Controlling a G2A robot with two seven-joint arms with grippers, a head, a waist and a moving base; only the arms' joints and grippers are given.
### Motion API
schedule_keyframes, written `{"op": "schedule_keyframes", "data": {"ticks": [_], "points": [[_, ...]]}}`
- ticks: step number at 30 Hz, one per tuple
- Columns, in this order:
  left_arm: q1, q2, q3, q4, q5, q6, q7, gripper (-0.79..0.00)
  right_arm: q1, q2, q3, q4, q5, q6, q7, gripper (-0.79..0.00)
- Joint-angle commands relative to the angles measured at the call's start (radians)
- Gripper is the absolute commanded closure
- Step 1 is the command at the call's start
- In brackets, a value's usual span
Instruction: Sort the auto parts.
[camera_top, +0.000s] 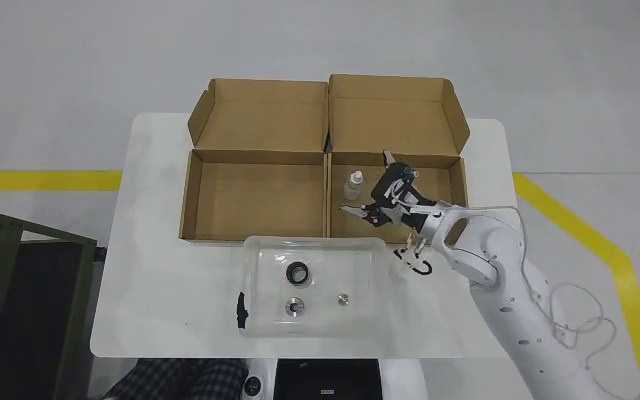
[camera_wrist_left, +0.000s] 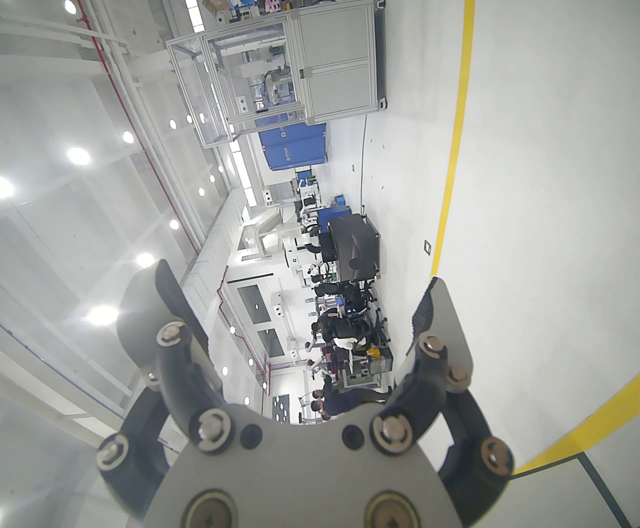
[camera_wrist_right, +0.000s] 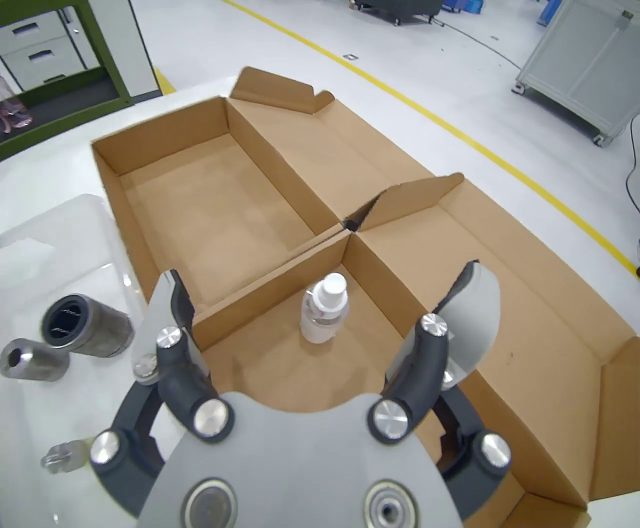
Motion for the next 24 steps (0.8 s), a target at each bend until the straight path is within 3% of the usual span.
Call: {"op": "schedule_keyframes", "data": {"ticks": [1, 12, 24], "points": [[0.000, 0.000, 0.000, 0.000, 0.000, 0.000, 0.000, -0.785, -0.044, 0.007, 0.028, -0.067, 0.008, -0.023, 0.022, -0.785], [0.000, 0.000, 0.000, 0.000, 0.000, 0.000, 0.000, -0.785, -0.213, 0.038, 0.093, -0.267, 0.003, -0.165, 0.126, -0.785], [0.000, 0.000, 0.000, 0.000, 0.000, 0.000, 0.000, -0.785, -0.291, 0.060, 0.057, -0.337, -0.074, -0.283, 0.246, -0.785]]}}
